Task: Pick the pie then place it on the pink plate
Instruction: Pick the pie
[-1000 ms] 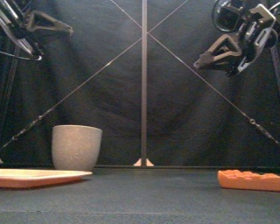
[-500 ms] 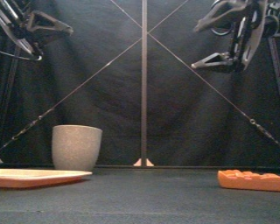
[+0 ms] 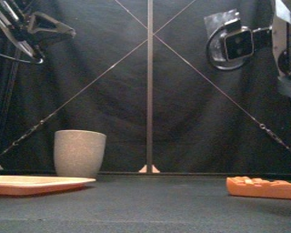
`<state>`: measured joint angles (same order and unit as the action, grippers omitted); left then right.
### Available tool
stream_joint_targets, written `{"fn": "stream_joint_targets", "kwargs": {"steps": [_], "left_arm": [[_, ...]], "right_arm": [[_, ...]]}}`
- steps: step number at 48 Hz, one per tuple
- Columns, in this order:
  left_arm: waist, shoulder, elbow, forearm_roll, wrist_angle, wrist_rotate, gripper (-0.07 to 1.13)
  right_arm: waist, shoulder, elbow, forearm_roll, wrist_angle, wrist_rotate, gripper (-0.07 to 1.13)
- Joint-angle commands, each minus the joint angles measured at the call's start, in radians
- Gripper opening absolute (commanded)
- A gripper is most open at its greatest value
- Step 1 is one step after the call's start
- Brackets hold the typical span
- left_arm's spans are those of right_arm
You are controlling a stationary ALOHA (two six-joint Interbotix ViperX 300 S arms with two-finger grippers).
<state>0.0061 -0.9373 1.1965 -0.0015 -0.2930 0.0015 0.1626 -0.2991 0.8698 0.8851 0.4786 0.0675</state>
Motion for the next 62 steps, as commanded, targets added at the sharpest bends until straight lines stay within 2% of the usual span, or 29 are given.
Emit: {"fn": "stream_joint_targets", "kwargs": {"steps": [1, 7, 11, 18, 24, 29, 33, 43, 62], "left_arm": [[0.011, 0.005, -0.009, 0.000, -0.009, 0.002, 0.05], [0.025, 0.005, -0.003, 0.000, -0.009, 0.002, 0.05], [0.025, 0.005, 0.003, -0.002, -0.009, 0.002, 0.05], [0.028, 0.005, 0.018, -0.002, -0.009, 0.002, 0.05], [0.038, 0.005, 0.026, -0.002, -0.009, 0.002, 0.05], [0.044, 0.003, 0.026, 0.000, -0.009, 0.002, 0.05], [0.046, 0.005, 0.026, 0.002, -0.009, 0.003, 0.05], [0.058, 0.003, 0.026, 0.006, -0.009, 0.003, 0.05], [0.066, -0.003, 0.029, 0.005, -0.011, 0.003, 0.05]], "right_arm": [[-0.035, 0.069, -0.043, -0.100, 0.120, 0.063, 1.04], [-0.067, 0.118, -0.097, -0.314, 0.195, 0.241, 1.04], [-0.064, 0.118, -0.147, -0.503, 0.210, 0.426, 1.04], [0.014, 0.123, -0.187, -0.802, 0.222, 0.773, 1.04], [0.074, 0.150, -0.190, -0.979, 0.218, 1.035, 1.04], [0.112, 0.195, -0.196, -1.058, 0.190, 1.163, 1.04], [0.127, 0.236, -0.212, -1.088, 0.170, 1.190, 1.04], [0.127, 0.350, -0.276, -1.095, 0.152, 1.184, 1.04], [0.112, 0.402, -0.268, -1.112, 0.147, 1.183, 1.03]]}}
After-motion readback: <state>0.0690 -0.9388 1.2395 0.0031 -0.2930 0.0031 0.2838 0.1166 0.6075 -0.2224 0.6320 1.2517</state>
